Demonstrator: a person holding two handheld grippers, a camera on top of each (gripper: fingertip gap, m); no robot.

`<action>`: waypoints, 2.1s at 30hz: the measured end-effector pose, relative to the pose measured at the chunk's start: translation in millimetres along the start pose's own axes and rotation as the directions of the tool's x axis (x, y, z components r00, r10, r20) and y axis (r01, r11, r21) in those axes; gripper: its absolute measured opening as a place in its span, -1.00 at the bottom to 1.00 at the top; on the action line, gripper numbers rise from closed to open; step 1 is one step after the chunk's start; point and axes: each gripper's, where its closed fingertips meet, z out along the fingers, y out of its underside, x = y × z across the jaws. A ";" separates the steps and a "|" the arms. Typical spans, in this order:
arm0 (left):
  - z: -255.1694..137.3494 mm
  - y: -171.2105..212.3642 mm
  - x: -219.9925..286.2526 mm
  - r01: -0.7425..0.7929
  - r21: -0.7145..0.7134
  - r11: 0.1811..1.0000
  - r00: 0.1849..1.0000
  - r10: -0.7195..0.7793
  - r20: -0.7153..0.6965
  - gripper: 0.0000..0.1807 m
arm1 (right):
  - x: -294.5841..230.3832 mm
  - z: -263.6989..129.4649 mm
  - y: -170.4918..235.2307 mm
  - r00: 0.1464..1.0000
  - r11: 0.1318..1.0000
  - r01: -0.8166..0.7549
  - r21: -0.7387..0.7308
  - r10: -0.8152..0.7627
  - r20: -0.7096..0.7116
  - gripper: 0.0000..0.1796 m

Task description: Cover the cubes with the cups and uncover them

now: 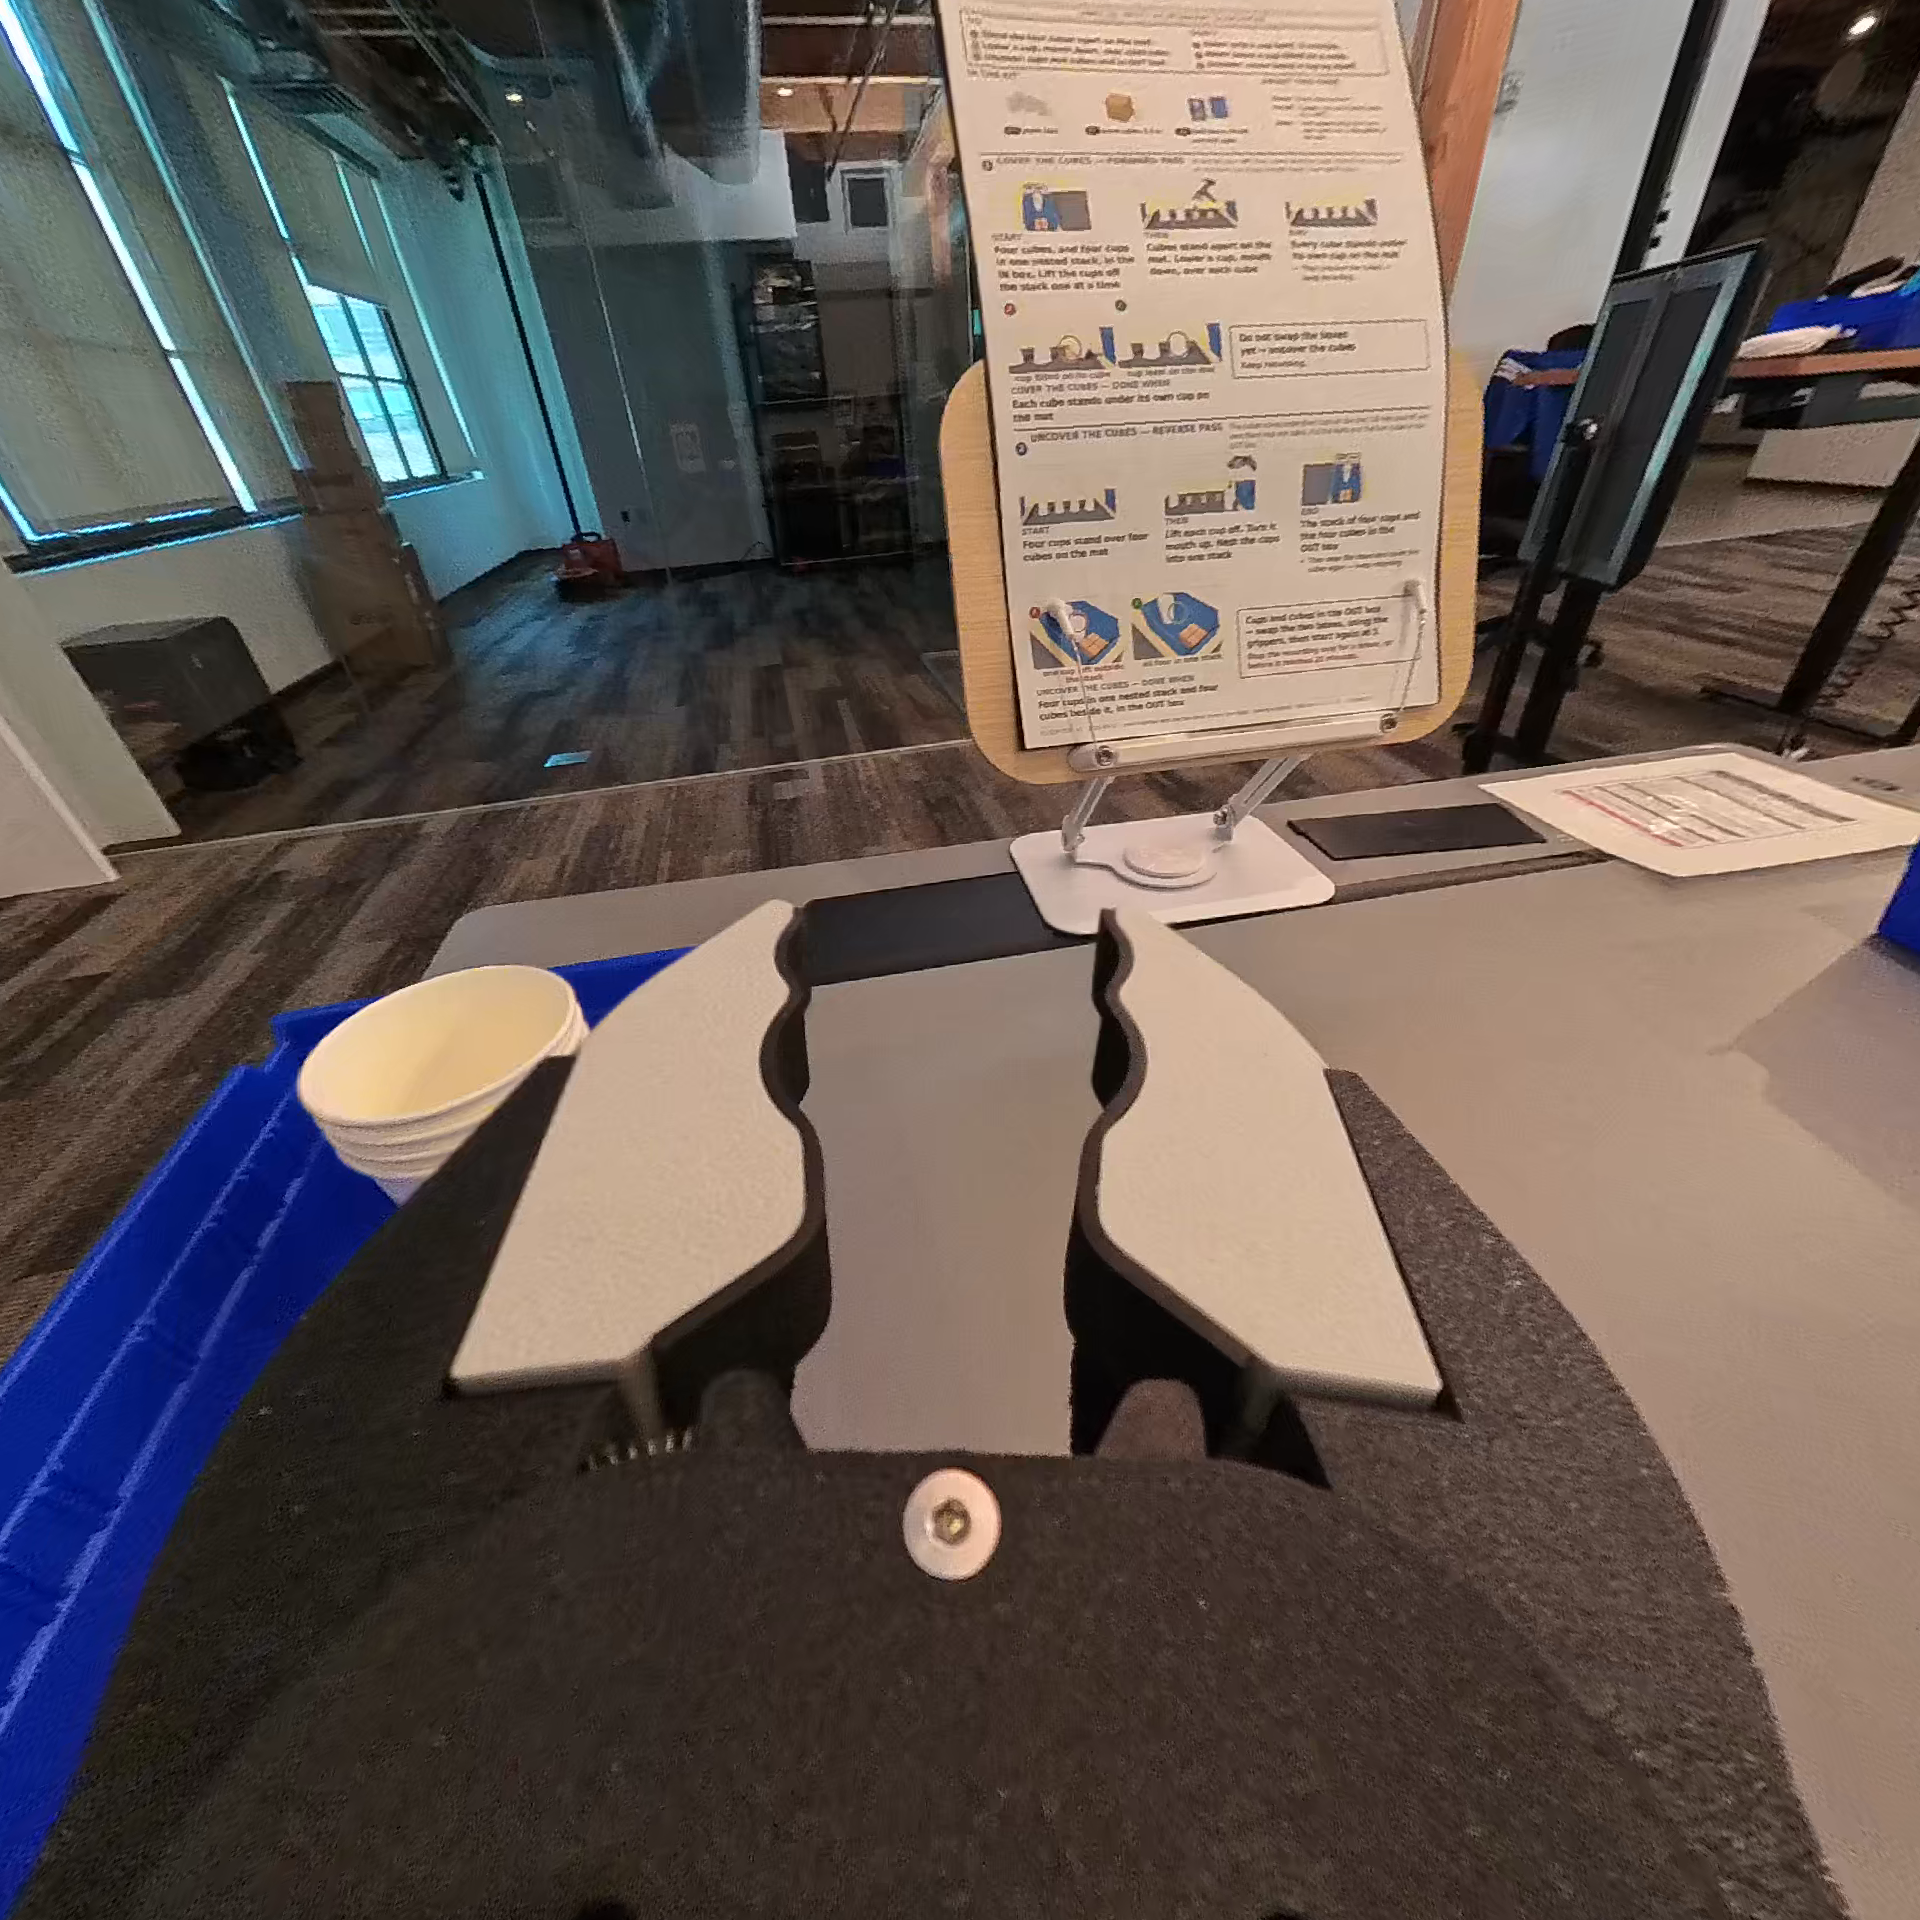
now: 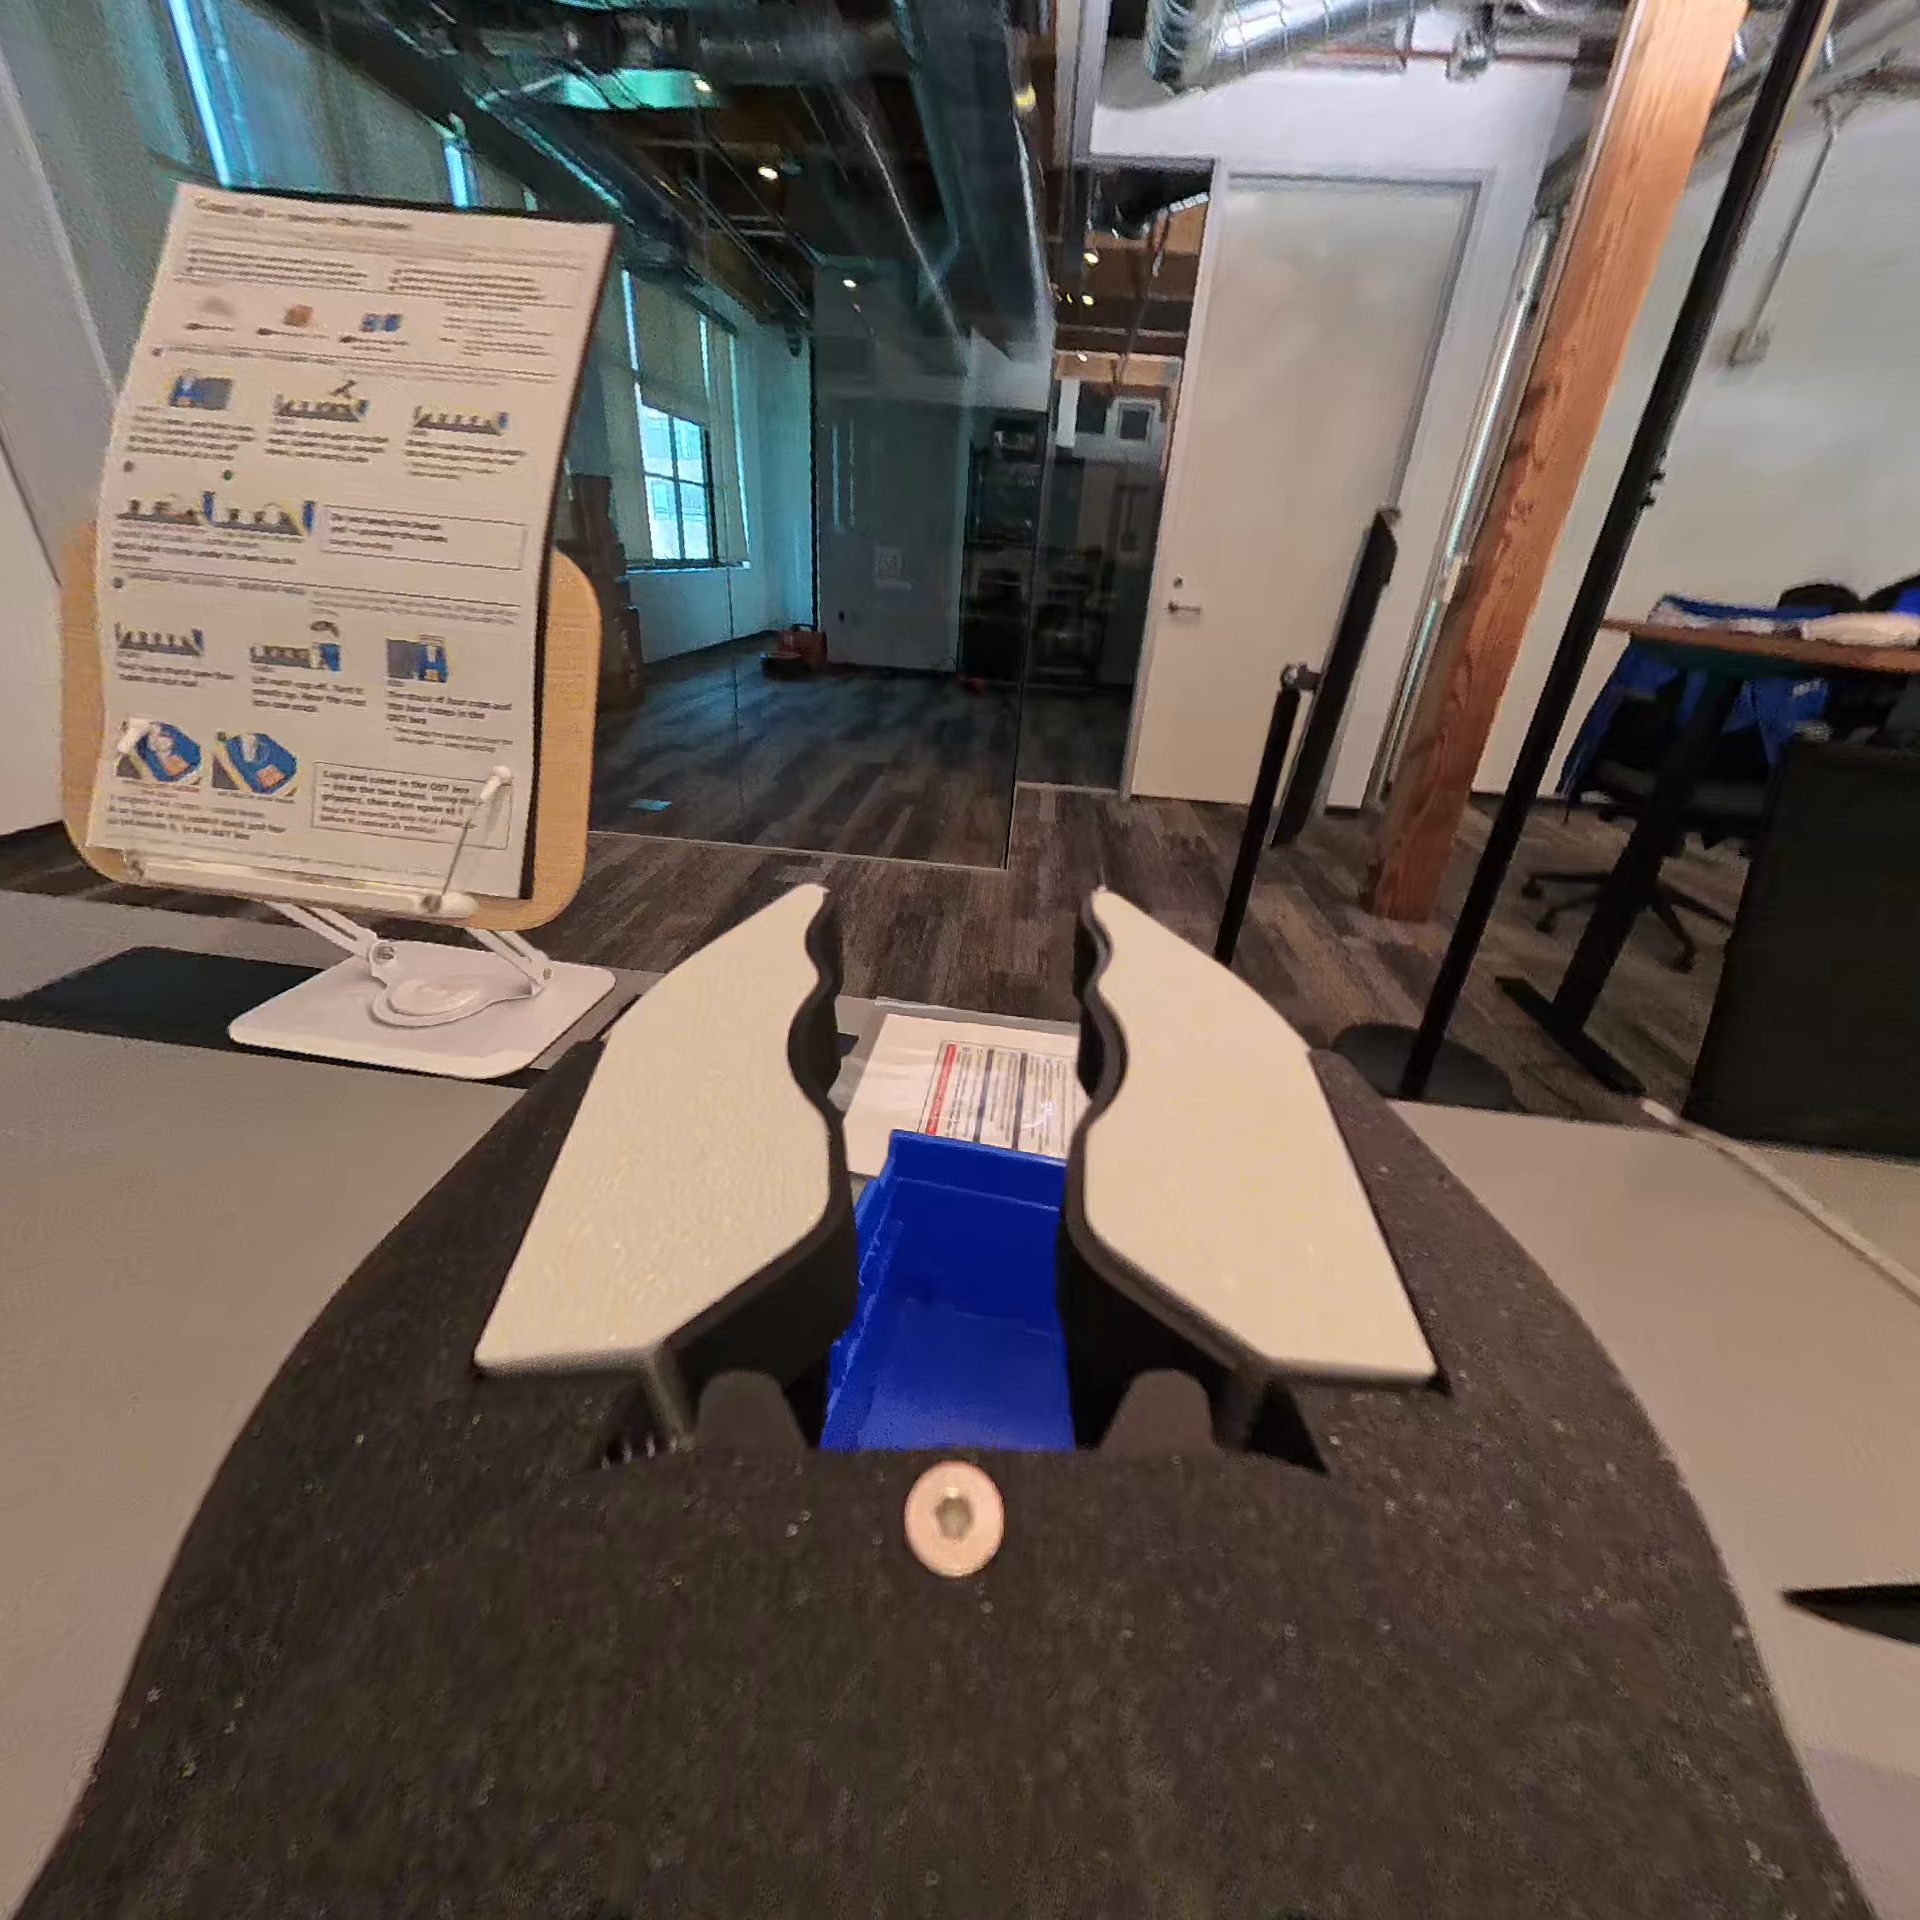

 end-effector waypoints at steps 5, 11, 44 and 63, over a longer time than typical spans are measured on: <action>0.7 3.3 5.3 0.014 0.048 0.999 0.999 -0.012 -0.036 -0.44 | -42.8 -1.7 -3.1 0.975 0.981 0.192 0.022 -0.193 0.108 -0.49; 8.2 15.1 15.7 0.033 0.027 0.999 0.997 -0.031 -0.077 -0.42 | -91.0 15.6 13.0 0.951 0.980 0.181 -0.077 -0.155 0.267 -0.60; 85.0 45.3 86.1 -0.021 0.000 1.000 0.993 0.021 -0.112 -0.62 | -338.3 49.6 48.9 0.696 0.964 -0.265 -0.036 0.217 0.684 -0.76; 81.4 66.4 88.2 0.000 -0.033 0.999 0.993 -0.004 -0.115 -0.62 | -302.4 79.7 94.0 0.942 0.998 -0.043 -0.050 0.057 0.331 -1.00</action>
